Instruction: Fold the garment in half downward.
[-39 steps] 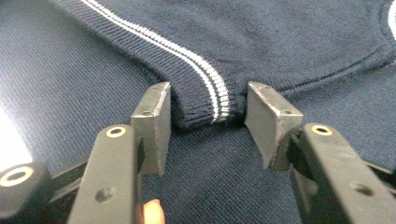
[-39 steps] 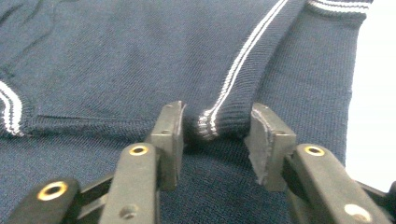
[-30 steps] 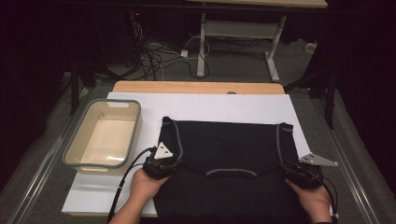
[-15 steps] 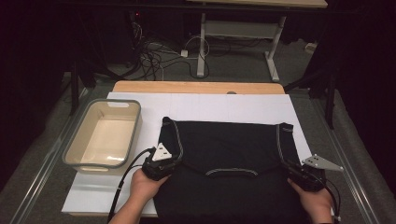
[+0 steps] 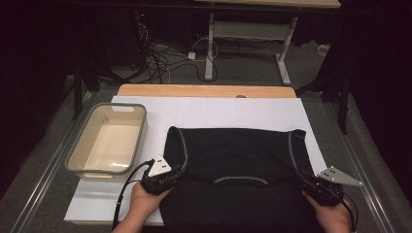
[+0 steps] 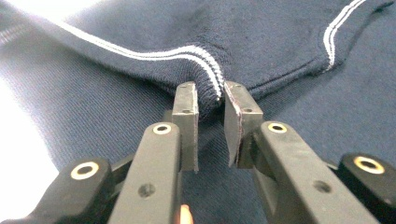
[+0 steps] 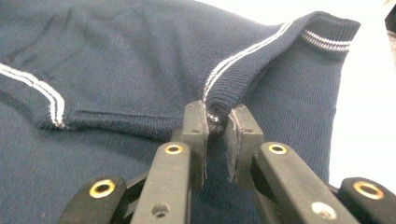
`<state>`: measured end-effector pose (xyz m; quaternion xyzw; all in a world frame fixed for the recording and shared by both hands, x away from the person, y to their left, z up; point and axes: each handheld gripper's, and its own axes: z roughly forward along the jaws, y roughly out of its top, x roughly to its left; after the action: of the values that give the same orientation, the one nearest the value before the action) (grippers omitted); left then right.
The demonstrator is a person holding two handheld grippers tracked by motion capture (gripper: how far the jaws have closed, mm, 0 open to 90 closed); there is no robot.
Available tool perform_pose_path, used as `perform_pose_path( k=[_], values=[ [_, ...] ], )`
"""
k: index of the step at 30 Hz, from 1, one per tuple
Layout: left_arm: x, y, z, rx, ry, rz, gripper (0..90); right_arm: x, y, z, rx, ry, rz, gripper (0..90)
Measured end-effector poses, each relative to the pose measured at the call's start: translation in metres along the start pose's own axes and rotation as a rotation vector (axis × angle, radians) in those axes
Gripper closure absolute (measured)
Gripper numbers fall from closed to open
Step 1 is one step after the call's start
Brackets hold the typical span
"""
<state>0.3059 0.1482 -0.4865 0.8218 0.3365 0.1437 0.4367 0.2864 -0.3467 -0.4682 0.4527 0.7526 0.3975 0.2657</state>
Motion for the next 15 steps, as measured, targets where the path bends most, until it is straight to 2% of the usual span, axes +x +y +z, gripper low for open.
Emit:
perform_pose_path(
  k=[9,15],
  values=[
    [-0.008,-0.001,-0.014,-0.027,-0.041,-0.010,74.1,0.005,-0.005,-0.020,-0.031,0.013,0.012,80.1],
    [-0.016,-0.006,-0.022,-0.018,-0.057,0.011,74.1,0.008,-0.014,-0.027,-0.019,0.022,0.015,80.0]
  ],
)
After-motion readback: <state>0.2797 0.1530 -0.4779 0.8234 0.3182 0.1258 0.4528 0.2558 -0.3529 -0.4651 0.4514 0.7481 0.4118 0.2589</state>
